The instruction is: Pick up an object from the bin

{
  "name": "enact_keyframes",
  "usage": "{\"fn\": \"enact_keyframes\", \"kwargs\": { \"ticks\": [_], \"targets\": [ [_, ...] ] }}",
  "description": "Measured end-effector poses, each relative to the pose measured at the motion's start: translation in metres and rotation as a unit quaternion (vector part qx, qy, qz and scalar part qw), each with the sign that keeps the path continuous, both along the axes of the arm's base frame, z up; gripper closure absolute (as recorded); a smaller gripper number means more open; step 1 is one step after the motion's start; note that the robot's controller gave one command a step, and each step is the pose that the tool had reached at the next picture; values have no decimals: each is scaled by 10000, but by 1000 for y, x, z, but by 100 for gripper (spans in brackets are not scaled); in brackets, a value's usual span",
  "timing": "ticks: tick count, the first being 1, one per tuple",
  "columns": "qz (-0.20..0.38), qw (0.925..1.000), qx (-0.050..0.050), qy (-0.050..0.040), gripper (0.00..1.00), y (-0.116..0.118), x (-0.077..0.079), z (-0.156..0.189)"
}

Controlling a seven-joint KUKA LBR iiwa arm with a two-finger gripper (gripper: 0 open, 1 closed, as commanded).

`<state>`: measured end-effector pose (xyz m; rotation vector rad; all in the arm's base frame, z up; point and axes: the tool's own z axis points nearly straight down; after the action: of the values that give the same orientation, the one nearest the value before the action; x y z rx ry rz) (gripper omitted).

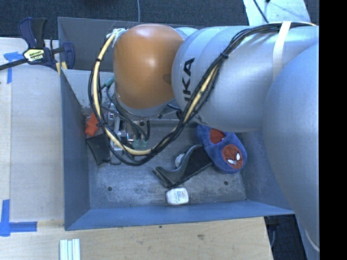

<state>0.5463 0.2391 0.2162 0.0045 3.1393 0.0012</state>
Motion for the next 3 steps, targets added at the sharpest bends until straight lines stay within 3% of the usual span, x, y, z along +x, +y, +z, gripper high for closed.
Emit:
{"fn": "enact_keyframes", "kwargs": {
  "ticks": [1,2,3],
  "targets": [
    [282,9996,-14,28,0,2,19,-67],
    [1044,9945,-24,14,0,-87,73,-140],
    [1143,9934,5,-14,0,-42,74,-146]
  ]
}}
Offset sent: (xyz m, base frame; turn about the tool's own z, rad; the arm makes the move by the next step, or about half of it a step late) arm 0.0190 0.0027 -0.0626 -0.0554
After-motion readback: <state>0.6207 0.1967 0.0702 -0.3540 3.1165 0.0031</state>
